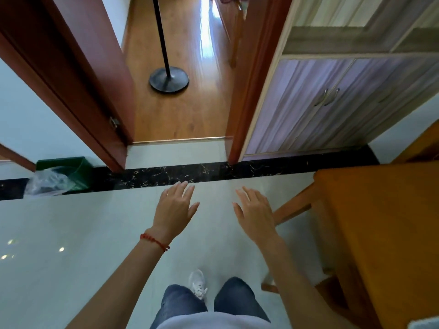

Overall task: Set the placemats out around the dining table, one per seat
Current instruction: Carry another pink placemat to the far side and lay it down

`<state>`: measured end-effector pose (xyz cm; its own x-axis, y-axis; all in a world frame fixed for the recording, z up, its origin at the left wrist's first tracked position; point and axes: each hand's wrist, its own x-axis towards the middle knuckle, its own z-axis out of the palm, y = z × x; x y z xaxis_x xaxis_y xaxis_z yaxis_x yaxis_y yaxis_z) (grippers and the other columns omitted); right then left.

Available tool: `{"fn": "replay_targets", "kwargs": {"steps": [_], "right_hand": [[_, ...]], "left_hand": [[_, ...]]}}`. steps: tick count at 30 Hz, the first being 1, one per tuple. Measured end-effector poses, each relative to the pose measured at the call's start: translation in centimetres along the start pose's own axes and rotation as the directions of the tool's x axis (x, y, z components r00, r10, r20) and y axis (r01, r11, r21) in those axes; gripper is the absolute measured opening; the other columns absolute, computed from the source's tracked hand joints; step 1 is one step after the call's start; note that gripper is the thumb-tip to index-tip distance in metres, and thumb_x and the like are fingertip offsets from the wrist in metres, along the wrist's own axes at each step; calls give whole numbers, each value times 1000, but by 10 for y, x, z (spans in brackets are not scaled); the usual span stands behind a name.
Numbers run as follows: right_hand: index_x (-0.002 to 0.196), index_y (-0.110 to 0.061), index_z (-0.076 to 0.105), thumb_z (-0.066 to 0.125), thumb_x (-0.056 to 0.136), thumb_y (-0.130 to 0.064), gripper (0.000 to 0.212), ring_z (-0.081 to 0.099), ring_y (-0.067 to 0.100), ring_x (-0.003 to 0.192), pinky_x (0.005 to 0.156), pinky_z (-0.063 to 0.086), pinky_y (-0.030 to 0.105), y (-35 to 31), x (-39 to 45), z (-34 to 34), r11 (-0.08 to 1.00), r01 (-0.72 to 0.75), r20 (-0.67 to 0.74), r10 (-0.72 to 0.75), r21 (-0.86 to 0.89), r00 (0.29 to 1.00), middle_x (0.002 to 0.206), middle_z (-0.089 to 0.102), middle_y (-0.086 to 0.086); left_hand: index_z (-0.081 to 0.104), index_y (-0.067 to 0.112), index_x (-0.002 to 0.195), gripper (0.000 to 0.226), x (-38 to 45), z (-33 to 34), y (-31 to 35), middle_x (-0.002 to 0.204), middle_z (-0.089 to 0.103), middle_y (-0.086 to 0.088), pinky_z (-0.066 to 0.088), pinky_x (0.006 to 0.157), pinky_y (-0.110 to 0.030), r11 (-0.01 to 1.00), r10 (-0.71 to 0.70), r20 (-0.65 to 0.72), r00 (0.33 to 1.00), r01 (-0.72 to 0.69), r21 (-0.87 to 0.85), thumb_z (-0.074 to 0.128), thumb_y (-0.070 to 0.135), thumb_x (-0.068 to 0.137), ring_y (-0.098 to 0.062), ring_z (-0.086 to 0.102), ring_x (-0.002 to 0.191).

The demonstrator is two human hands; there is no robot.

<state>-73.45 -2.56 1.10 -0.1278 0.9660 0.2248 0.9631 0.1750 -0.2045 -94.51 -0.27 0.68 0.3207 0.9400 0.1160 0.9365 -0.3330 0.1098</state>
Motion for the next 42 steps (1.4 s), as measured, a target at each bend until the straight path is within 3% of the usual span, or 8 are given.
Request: {"fn": "replay_targets", "kwargs": {"steps": [5, 19, 27, 29, 33, 38, 42], "right_hand": [[102, -8, 68, 36, 85, -33, 44, 68, 25, 90, 78, 54, 34, 21, 57, 10, 998, -53, -18, 53, -36, 998, 100, 70, 11], [102, -9, 68, 39, 84, -32, 41, 67, 24, 88, 74, 54, 32, 128, 198, 20, 990, -125, -60, 121, -69, 991, 97, 69, 10], [98, -10, 66, 39, 83, -32, 38, 67, 25, 86, 73, 54, 34, 174, 243, 12, 965, -254, -98, 247, -60, 964, 97, 69, 9], [98, -10, 67, 39, 83, -32, 39, 67, 24, 87, 74, 54, 33, 186, 253, 12, 949, -306, -120, 297, -69, 947, 97, 69, 8], [100, -9, 68, 41, 83, -32, 39, 67, 24, 89, 75, 54, 33, 212, 273, 14, 896, -433, -158, 416, -97, 896, 100, 69, 10], [100, -9, 67, 41, 84, -32, 39, 66, 26, 90, 76, 54, 33, 235, 289, 10, 802, -585, -216, 554, -121, 804, 101, 69, 10], [105, -10, 66, 38, 85, -34, 42, 66, 26, 92, 78, 53, 35, 245, 286, 3, 682, -721, -225, 688, -122, 689, 105, 68, 11]], "left_hand": [[65, 2, 109, 52, 69, 10, -14, 107, 68, -19, 54, 82, -47, 998, 53, 12, 999, -53, 15, 80, 28, 67, -34, 65, 100], [65, 3, 106, 49, 259, 21, 19, 106, 68, -18, 54, 81, -45, 989, 143, 19, 990, -144, 36, 80, 28, 67, -34, 65, 98], [65, 6, 105, 46, 351, 30, 46, 106, 68, -14, 53, 79, -41, 953, 302, 20, 953, -302, -4, 78, 30, 67, -32, 66, 97], [64, 6, 106, 43, 376, 33, 54, 106, 68, -13, 53, 80, -40, 933, 359, 11, 933, -358, -27, 74, 31, 72, -32, 65, 98], [66, 8, 103, 46, 429, 37, 73, 103, 69, -11, 54, 80, -40, 873, 486, 49, 873, -483, -62, 40, 39, 81, -29, 66, 95], [65, 9, 103, 46, 488, 56, 92, 105, 67, -10, 52, 86, -39, 739, 673, 90, 734, -671, -63, 33, 36, 83, -29, 63, 99], [56, 11, 105, 40, 520, 62, 124, 99, 67, -8, 45, 82, -37, 646, 760, 23, 649, -751, -136, 38, 36, 80, -24, 57, 96]]}}
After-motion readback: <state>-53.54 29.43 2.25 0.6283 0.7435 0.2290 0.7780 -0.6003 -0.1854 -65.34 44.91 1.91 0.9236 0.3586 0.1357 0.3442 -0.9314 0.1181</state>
